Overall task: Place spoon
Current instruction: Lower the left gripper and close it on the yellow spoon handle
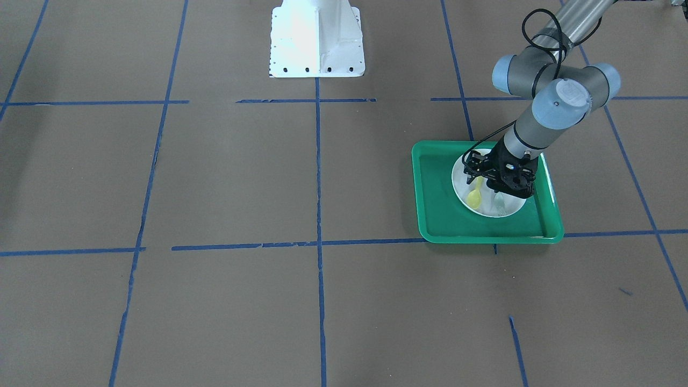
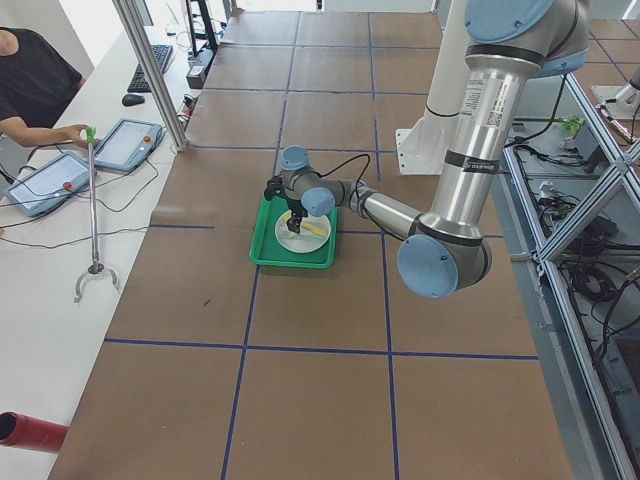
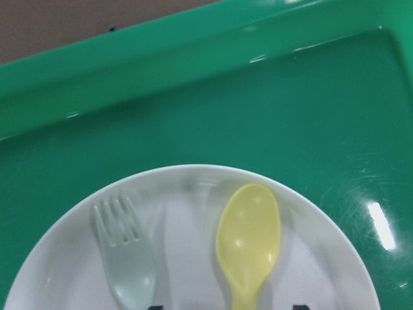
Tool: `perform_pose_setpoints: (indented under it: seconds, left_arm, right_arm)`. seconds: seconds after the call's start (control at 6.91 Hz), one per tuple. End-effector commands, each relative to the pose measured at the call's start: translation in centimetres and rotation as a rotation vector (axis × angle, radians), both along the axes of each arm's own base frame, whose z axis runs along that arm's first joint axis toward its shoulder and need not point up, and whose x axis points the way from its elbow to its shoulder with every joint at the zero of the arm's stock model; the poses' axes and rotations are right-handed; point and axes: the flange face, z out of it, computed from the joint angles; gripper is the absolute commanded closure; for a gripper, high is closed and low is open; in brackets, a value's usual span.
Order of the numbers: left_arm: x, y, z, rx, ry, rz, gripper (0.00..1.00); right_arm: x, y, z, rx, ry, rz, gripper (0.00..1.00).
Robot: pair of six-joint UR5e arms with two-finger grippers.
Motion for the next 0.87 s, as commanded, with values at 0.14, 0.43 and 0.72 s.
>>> perform_pose_setpoints:
  seconds: [0.14, 0.43, 0.72]
  left_arm:
    - [0.33, 0.22, 0.47, -0.009, -0.006, 0.006, 0.33]
    - [0.3, 0.25, 0.31, -0.007, -0.004, 0.006, 0.49]
    - [0.29, 0.39, 0.36, -0.012, -0.005, 0.003, 0.88]
  right_arm:
    - [0.01, 0.0, 0.01, 0.0, 0.001, 0.0, 0.0]
    - [0.0, 0.0, 0.0, 0.0, 0.0, 0.0, 0.0]
    - [0.0, 0.0, 0.0, 0.0, 0.0, 0.0, 0.0]
